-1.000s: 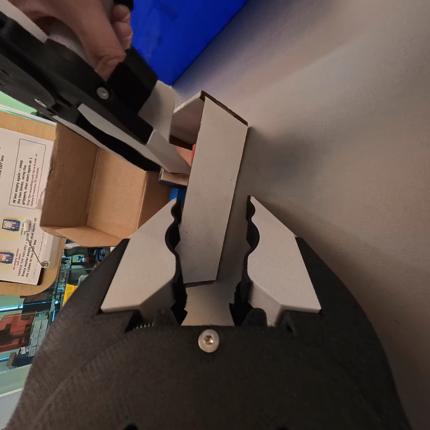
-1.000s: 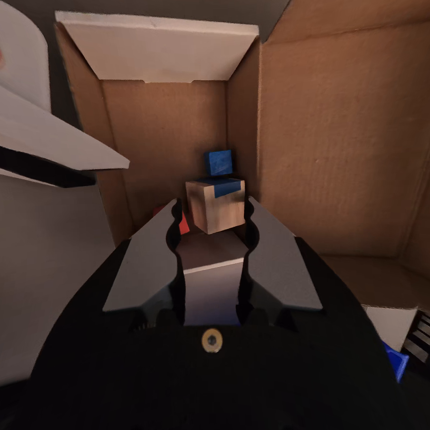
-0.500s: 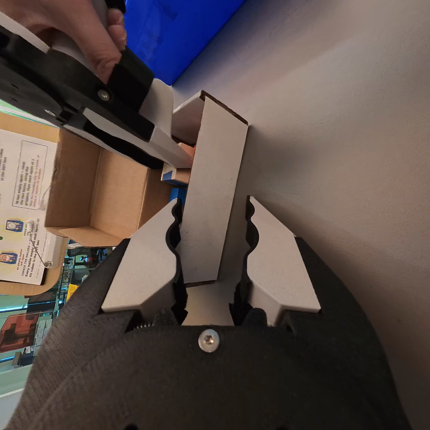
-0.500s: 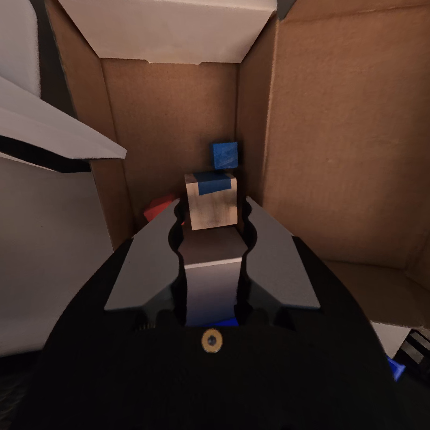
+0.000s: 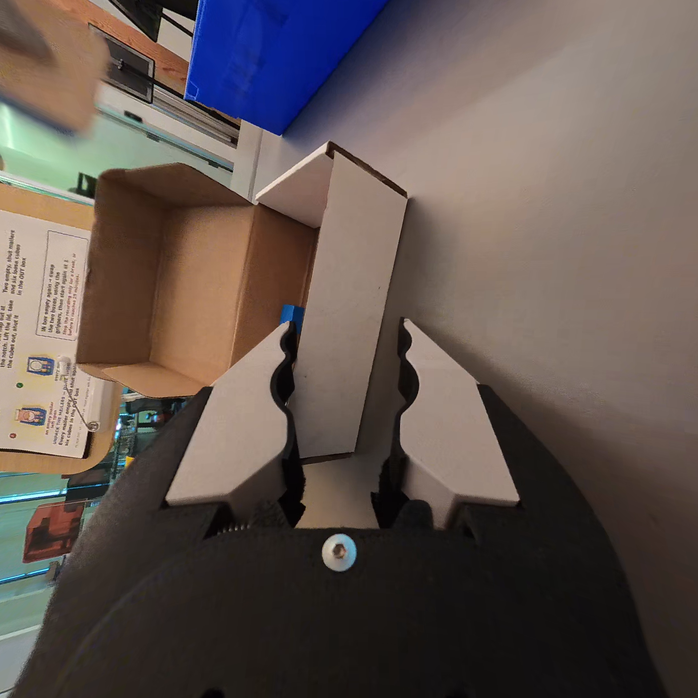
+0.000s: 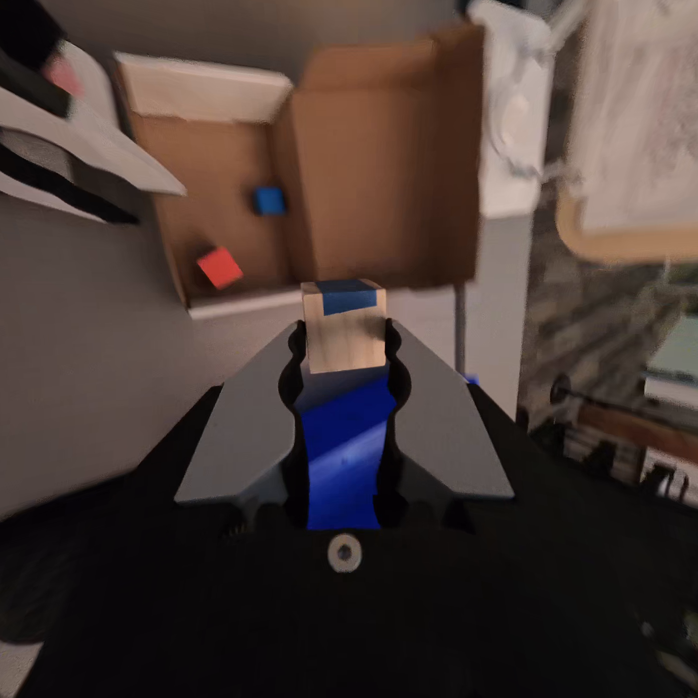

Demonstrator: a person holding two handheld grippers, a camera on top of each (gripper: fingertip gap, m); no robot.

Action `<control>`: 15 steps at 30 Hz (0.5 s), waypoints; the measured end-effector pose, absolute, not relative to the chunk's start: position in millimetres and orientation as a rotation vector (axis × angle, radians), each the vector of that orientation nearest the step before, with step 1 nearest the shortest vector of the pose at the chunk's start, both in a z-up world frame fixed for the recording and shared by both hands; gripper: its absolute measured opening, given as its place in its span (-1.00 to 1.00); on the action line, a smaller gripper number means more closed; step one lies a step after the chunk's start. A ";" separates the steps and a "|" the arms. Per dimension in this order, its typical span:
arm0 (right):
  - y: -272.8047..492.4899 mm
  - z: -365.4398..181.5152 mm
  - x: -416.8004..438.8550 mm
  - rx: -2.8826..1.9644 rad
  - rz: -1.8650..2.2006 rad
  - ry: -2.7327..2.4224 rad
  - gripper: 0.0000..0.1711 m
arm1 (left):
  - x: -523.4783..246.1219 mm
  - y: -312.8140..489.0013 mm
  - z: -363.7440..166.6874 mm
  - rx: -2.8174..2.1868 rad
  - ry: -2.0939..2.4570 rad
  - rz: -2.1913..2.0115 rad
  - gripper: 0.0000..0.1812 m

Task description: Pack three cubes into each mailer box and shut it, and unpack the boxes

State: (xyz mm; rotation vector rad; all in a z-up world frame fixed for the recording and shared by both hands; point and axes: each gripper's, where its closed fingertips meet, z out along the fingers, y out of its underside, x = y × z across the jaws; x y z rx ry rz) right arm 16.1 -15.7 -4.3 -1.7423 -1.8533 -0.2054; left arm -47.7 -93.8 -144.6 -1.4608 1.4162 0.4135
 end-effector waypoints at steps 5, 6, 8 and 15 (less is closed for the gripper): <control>26.6 3.2 180.4 -2.235 -0.290 -1.269 -0.51 | -47.9 -93.0 -144.4 -1.456 1.419 0.438 -0.43; 29.0 -8.3 208.4 -2.329 -0.273 -1.149 -0.52 | -47.8 -93.2 -144.5 -1.455 1.420 0.441 -0.43; 27.3 -36.1 248.7 -2.475 -0.231 -0.950 -0.52 | -47.6 -93.4 -144.5 -1.450 1.423 0.447 -0.43; 13.6 -109.9 301.9 -2.666 -0.264 -0.565 -0.52 | -47.7 -93.6 -144.4 -1.447 1.422 0.445 -0.44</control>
